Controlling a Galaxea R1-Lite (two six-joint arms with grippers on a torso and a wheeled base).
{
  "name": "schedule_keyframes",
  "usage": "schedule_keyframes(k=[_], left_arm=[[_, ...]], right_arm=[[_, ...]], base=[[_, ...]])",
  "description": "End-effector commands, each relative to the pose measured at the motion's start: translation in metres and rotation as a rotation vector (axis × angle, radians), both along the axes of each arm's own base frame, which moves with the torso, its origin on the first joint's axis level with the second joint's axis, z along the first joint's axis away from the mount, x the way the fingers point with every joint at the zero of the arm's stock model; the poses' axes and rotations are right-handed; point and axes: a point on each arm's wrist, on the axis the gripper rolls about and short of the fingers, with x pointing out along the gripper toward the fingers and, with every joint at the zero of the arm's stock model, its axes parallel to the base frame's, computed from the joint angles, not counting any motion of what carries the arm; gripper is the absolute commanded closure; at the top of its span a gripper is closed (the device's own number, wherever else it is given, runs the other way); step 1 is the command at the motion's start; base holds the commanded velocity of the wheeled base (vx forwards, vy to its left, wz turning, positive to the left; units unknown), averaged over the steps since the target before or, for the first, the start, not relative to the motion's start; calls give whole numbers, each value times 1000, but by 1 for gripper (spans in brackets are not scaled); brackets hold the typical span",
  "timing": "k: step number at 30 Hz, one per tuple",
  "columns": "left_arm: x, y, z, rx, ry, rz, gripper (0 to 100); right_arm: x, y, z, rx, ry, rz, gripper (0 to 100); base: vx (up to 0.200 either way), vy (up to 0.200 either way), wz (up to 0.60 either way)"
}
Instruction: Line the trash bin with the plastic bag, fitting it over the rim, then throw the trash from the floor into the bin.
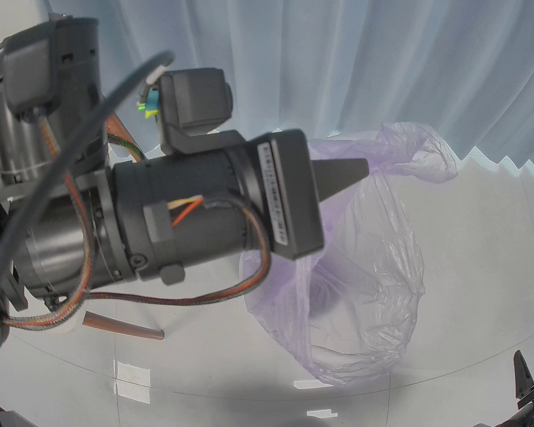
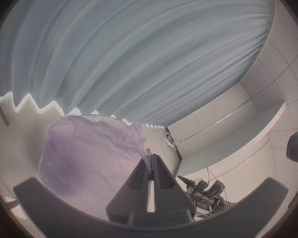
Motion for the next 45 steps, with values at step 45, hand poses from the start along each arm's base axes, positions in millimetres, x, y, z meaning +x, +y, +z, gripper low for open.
schedule_keyframes(k=[45], left_arm=[[81,-30,-123,40,36,128,100]], right_arm=[[0,0,-6,-37,4,17,0]], base=[[0,0,0]])
